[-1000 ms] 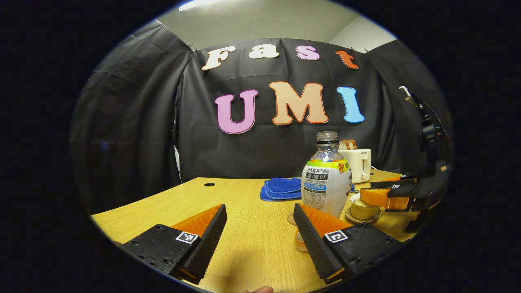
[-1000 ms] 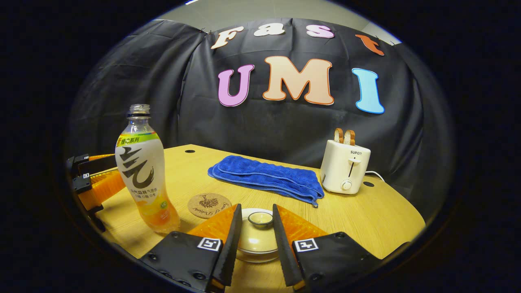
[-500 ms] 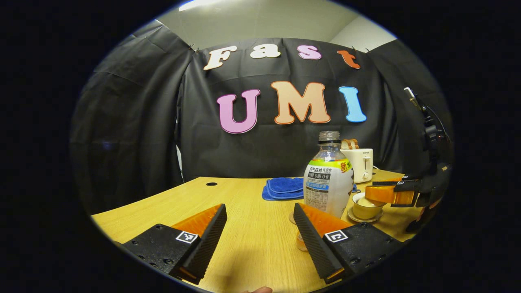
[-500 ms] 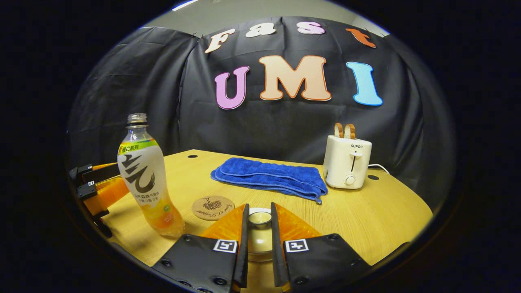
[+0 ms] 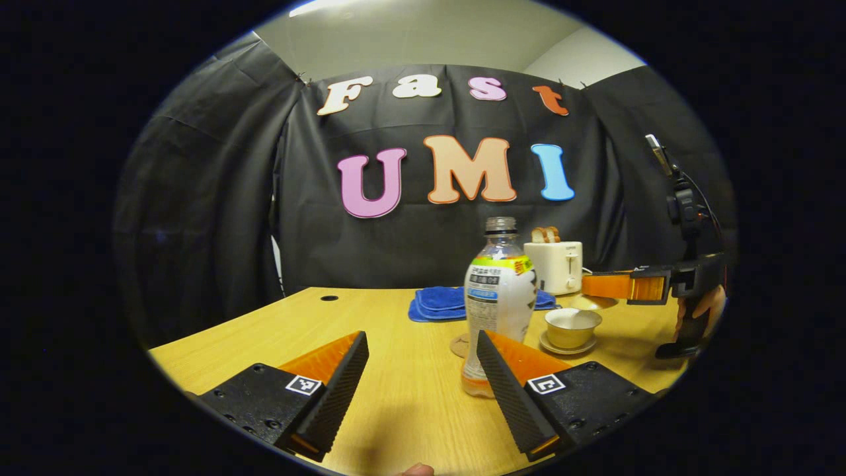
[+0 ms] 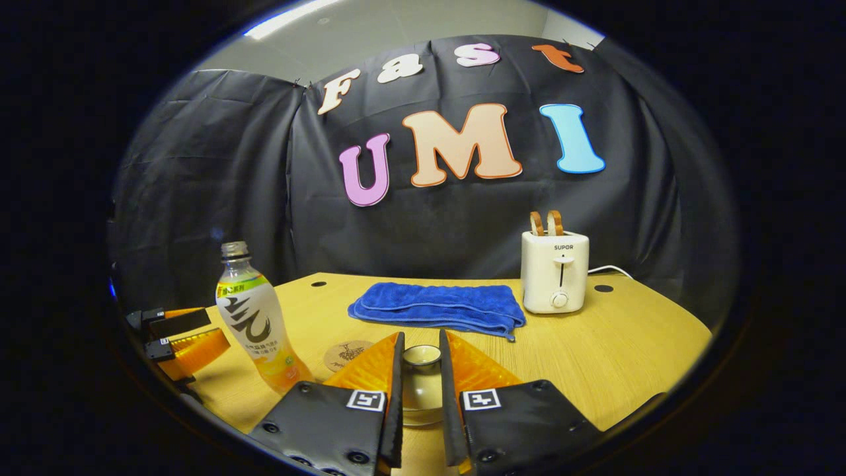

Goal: Open the teacup lid with one hand, grasp the water bottle and pour water into the teacup with the other hand; after pouring, place the water bottle on the coaster and then close the teacup lid.

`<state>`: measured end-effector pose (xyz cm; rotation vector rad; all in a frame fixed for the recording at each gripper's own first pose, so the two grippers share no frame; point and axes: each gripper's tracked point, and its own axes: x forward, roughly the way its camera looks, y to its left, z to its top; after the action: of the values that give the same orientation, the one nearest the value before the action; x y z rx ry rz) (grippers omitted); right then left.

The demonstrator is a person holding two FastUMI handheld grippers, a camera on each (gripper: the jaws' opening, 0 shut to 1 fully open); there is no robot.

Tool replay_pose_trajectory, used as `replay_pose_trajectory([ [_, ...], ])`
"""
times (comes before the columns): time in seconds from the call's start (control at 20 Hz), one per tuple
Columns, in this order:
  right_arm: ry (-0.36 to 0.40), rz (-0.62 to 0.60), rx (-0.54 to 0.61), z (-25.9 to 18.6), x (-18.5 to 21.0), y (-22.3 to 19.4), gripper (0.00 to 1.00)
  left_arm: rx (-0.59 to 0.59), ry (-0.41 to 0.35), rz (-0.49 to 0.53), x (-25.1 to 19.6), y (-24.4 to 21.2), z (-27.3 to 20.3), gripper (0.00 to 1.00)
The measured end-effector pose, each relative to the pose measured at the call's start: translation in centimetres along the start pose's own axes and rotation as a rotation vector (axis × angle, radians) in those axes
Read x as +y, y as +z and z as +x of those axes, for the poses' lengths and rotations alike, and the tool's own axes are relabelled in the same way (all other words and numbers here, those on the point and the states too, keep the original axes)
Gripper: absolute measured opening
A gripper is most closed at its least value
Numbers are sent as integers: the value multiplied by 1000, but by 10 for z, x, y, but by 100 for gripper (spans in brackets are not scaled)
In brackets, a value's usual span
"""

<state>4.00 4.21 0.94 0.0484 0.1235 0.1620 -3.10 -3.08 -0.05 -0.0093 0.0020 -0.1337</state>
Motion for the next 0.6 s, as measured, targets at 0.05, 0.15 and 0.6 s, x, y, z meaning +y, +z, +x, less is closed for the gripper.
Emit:
replay_pose_trajectory([
  [0.05, -1, 2, -11, -5, -2, 3, 28, 1, -21, -1, -6, 0, -1, 96],
  [0.15, 3, 11, -23, -13, -5, 8, 28, 4, -48, -2, -13, 0, -1, 96],
  [0.6, -4, 21, -63, -39, -22, 22, 29, 68, -148, -4, -46, -9, 10, 97],
])
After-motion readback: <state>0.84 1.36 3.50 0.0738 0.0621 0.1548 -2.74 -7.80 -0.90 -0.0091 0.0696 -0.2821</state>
